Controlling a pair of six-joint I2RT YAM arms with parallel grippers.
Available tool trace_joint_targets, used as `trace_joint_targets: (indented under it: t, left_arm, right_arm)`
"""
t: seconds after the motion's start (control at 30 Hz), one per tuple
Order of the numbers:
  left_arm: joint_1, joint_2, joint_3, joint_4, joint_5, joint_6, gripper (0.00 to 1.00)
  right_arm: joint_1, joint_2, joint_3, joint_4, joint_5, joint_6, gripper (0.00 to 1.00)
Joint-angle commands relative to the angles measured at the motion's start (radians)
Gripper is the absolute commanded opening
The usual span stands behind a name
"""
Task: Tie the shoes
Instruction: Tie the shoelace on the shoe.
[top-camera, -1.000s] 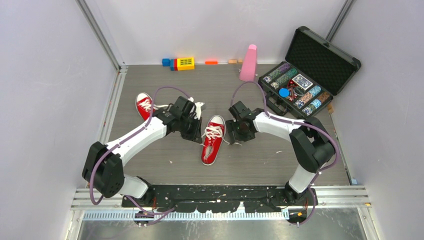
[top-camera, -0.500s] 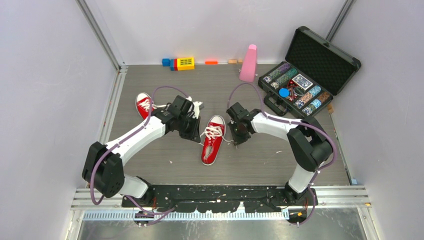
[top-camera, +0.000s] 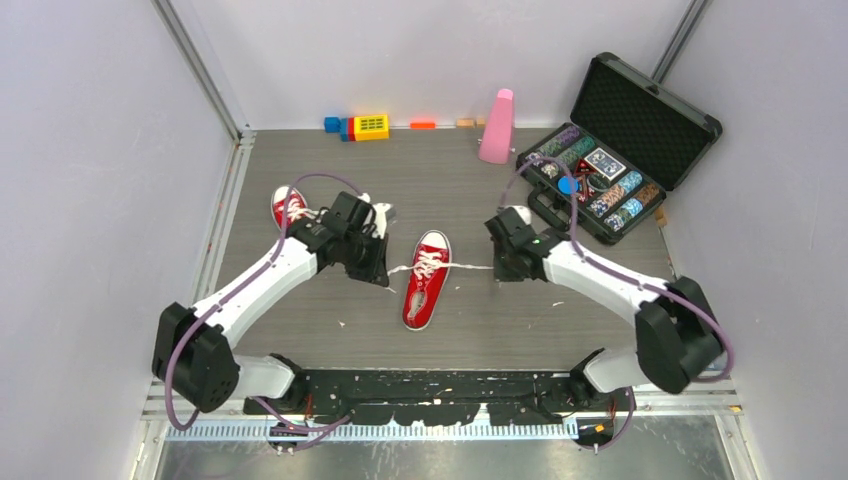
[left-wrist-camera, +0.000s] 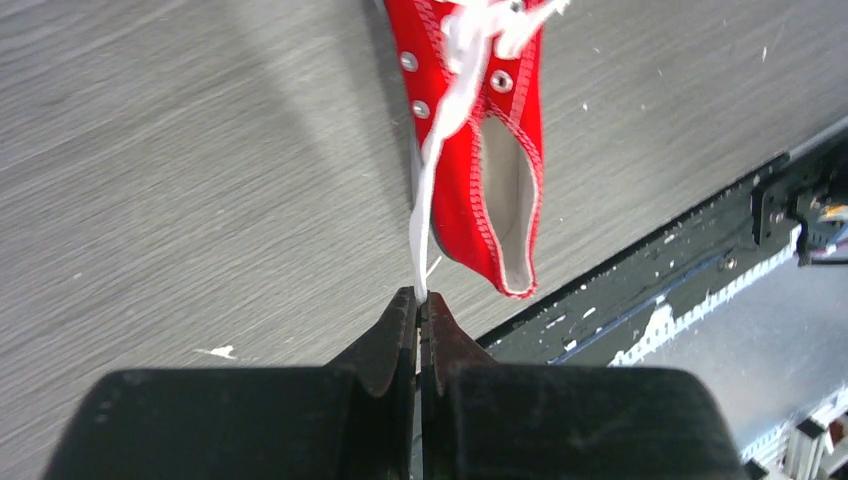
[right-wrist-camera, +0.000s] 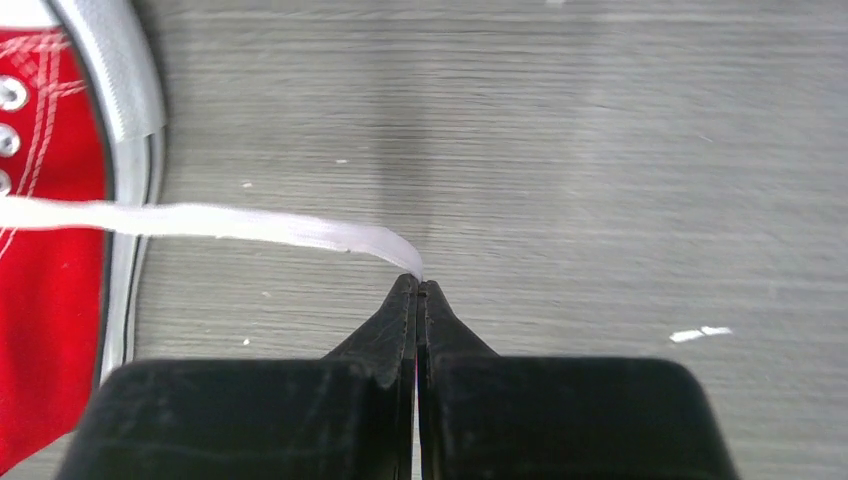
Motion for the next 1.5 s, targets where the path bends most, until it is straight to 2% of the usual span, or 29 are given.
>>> trace_joint_targets:
  t: [0.0,0.3,0.67,0.87,0.97,1.17,1.3,1.47]
  left_arm:
    - [0.087,-0.079,-0.032,0.005,-0.058,-0.055,0.00]
    - [0.342,-0.250,-0.162,0.104,-0.147,-0.133,0.00]
    - [0.489,-0.169,-0.225,0.183,-0.235,-0.330,0.00]
    - [0.540,-0.197,-0.279,0.191,-0.309,-0.365,0.00]
    - [0.605,-0.186,-0.293,0.220,-0.257,-0.353,0.00]
    - [0.612,-0.108,-0.261,0.266,-0.198,-0.315,0.00]
    - [0.611,-0.155,-0.223,0.244,-0.351,-0.289,0.00]
    - [0.612,-0.233,-0.165,0.204,-0.376,-0.248,0.00]
  right_arm:
    - [-0.072,-0.133,-0.080,-0.012,0.068,0.124,0.00]
    - [-0.095,-0.221,-0.149,-0.012,0.053,0.181,0.00]
    - [-0.098,-0.195,-0.173,-0.034,0.103,0.257,0.00]
    - [-0.118,-0.160,-0.120,-0.074,0.176,0.269,0.00]
    - [-0.122,-0.156,-0.108,-0.117,0.242,0.305,0.00]
    - [-0.125,-0.250,-0.174,-0.130,0.312,0.378,0.00]
    - [-0.131,-0.299,-0.154,-0.144,0.328,0.347,0.00]
    - [-0.131,-0.301,-0.047,-0.208,0.312,0.284,0.00]
